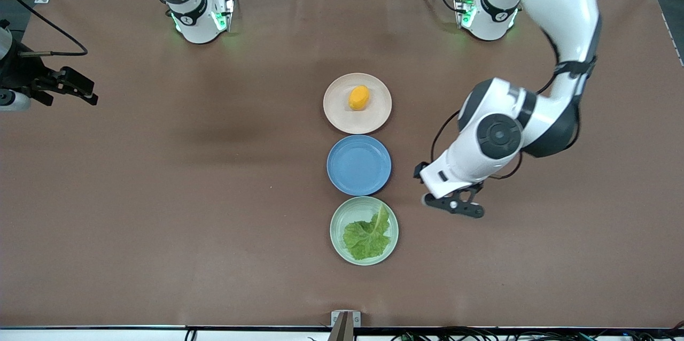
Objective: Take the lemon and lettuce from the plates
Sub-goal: 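Reach the left gripper down to the lettuce leaf on the green plate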
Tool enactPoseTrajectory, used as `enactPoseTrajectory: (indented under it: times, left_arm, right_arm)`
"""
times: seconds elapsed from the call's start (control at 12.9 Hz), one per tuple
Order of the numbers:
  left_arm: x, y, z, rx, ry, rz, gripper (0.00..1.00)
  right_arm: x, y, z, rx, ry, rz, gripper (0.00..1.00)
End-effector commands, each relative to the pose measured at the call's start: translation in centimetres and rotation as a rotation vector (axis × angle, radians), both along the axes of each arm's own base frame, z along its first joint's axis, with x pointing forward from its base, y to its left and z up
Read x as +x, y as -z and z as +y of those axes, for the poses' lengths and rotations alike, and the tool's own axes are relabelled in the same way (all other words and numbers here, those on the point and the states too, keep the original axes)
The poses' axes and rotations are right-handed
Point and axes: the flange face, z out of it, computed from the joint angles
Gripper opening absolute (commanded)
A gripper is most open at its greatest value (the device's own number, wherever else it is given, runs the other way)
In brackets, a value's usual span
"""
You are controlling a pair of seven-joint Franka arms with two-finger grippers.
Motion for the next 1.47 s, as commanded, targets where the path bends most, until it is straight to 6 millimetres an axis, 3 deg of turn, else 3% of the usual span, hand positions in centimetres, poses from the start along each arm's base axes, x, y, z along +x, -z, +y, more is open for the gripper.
enactPoseTrajectory:
  times: [0.0,0.15,0.62,0.85,1.08,1.39]
  left_arm:
    - [0.9,2.8,-2.6,-0.019,0.033,-0.06,1.0]
    - [1.1,4.8,-4.2,-0.036,0.059,-0.111,1.0]
    - [1.0,11.9,-8.5,-0.171,0.095,-0.288,0.82]
    - [0.2,13.9,-9.8,-0.118,0.142,-0.32,0.68]
    - [0.1,16.0,-9.9,-0.118,0.158,-0.35,0.62]
    - [-0.3,17.4,-10.3,-0.131,0.163,-0.363,0.34]
  right_arm:
    - [-0.2,-0.4,-0.2,0.012,0.004,-0.005,1.0]
    - [-0.3,0.1,-0.3,0.012,0.011,0.023,1.0]
    - [0.8,0.8,-0.6,0.011,0.005,0.03,1.0]
    - [0.9,0.4,-0.7,0.011,0.004,0.016,1.0]
    - [1.6,0.3,-0.7,-0.001,0.002,0.0,1.0]
    - [3.5,3.6,0.0,-0.012,-0.015,0.059,1.0]
